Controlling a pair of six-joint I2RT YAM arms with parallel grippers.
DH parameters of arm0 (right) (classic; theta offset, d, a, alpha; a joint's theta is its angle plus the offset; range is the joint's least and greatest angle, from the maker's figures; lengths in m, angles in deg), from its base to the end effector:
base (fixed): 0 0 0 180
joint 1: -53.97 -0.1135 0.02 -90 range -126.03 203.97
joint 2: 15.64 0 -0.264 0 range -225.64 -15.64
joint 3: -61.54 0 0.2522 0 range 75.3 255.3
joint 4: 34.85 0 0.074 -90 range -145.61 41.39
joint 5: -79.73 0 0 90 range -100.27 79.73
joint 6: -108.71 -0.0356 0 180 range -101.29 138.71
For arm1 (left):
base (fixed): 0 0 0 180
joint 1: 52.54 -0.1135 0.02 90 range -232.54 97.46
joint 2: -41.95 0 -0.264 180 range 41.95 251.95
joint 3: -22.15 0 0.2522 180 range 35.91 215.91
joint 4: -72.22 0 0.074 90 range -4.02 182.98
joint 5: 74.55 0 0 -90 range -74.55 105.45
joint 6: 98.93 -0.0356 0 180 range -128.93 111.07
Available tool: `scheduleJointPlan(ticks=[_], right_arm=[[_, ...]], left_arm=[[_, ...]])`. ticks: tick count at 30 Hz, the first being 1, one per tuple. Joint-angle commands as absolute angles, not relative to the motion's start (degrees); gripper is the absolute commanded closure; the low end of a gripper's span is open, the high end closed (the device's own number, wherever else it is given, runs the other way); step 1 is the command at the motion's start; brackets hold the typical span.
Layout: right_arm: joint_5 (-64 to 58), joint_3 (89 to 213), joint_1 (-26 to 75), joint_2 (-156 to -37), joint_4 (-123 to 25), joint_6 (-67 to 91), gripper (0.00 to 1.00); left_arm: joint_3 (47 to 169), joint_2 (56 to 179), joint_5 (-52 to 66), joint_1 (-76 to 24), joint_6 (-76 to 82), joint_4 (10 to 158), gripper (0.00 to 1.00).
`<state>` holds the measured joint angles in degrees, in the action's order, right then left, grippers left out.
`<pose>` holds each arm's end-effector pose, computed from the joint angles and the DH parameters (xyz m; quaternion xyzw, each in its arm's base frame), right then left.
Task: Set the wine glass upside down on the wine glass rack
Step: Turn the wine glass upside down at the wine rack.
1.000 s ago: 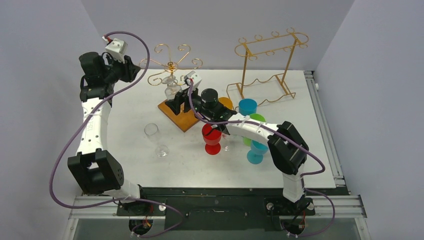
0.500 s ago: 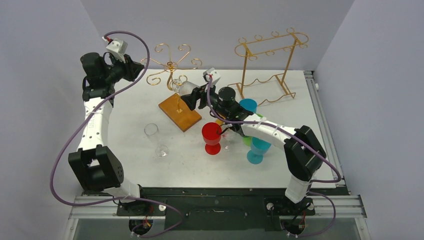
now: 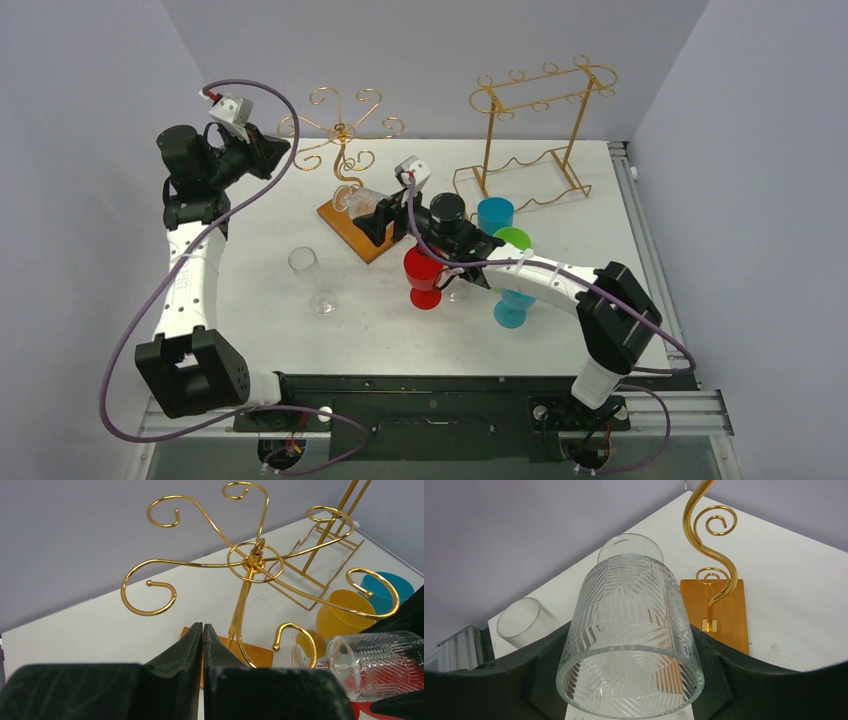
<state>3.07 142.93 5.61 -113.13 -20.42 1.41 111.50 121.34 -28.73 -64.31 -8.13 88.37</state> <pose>0.2632 0.3084 0.3021 -0.2687 0.6648 0.4452 0.5363 0.3171 0.0407 0.4059 0.1742 0.7130 -0.2194 0.6428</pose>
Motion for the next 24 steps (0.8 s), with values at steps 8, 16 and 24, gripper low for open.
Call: scheduleJointPlan(ticks=[8,16,24], right_arm=[[2.34,142.01,6.29,-101.16,-16.61,1.76,1.00],[1.53,140.43,5.78,-96.42,-20.39,3.42,1.00],[-0.05,139.62,6.87,-93.49,-24.04,4.54,1.00]], left_arm=[[107.77,112.80,-30.13,-61.78,-5.68,90.77,1.00],[106.78,112.41,-26.29,-56.43,-6.32,93.28,1.00],[105.09,110.25,-28.88,-55.00,2.01,93.59,1.00]])
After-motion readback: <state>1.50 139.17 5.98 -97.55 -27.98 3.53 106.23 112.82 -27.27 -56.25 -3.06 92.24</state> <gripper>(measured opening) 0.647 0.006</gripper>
